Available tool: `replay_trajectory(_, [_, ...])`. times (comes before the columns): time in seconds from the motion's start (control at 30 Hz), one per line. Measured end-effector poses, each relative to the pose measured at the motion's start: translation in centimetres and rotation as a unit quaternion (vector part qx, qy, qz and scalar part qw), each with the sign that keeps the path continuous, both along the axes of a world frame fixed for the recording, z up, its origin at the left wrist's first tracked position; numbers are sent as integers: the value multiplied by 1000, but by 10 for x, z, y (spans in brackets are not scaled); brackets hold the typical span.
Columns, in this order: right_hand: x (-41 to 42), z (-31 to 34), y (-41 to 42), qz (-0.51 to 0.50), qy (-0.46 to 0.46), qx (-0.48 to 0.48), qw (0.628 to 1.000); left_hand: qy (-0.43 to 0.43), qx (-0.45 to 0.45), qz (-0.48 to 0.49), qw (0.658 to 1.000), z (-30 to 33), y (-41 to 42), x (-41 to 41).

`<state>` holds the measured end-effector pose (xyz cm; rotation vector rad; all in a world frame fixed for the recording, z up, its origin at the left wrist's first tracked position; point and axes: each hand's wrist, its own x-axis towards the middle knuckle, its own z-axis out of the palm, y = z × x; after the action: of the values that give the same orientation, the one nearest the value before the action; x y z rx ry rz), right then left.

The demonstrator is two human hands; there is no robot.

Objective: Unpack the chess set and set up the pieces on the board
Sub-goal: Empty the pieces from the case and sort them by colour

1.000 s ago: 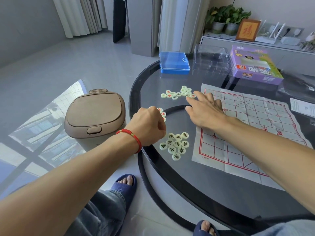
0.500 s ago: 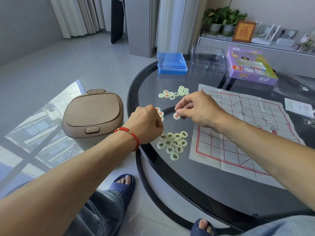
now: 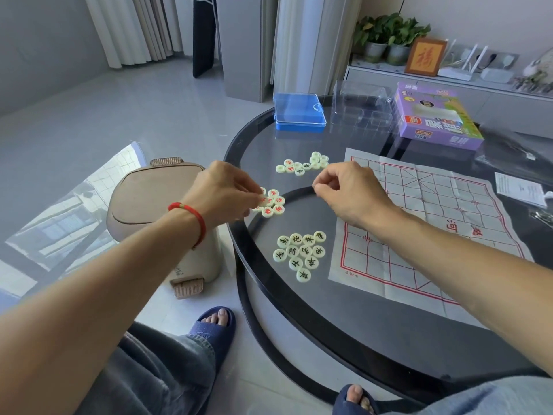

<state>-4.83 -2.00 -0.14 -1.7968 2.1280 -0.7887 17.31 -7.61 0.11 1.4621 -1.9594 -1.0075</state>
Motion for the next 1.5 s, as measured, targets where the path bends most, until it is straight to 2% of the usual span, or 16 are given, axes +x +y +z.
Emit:
replay_trajectory(0.1, [1, -3, 2, 61, 74, 13, 995, -41, 2, 0, 999, -10, -7, 14])
replay_trajectory(0.23, [17, -4, -2, 132, 46, 68, 988, -96, -9, -27, 995, -20, -5, 9])
replay_trajectory(0.43, [42, -11, -22, 101, 25, 144, 984, -166, -101, 2, 981, -23, -4, -5])
replay_trajectory(0.57, [52, -16, -33, 78, 34, 125, 988, -153, -107, 10, 982, -26, -9, -8])
replay_trajectory(0.8, [37, -16, -36, 49, -30, 86, 995, -115, -81, 39, 989, -29, -20, -10])
replay_trajectory(0.93, [13, -17, -42, 3, 80, 61, 995, -94, -59, 48, 993, -28, -20, -11])
replay_trajectory(1.03, [7, -19, -43, 17, 129, 96, 987, -112, -82, 44, 989, -28, -18, -13])
replay_trajectory(1.17, [3, -15, -36, 39, 188, 32, 981, -122, -124, 26, 984, -22, -12, -18])
replay_trajectory(1.23, [1, -12, -30, 66, 225, 31, 972, -119, -132, 14, 984, -20, -9, -21])
replay_trajectory(1.5, [-4, 23, -1, 204, 191, 167, 946, -111, -151, -6, 982, -21, -5, -26])
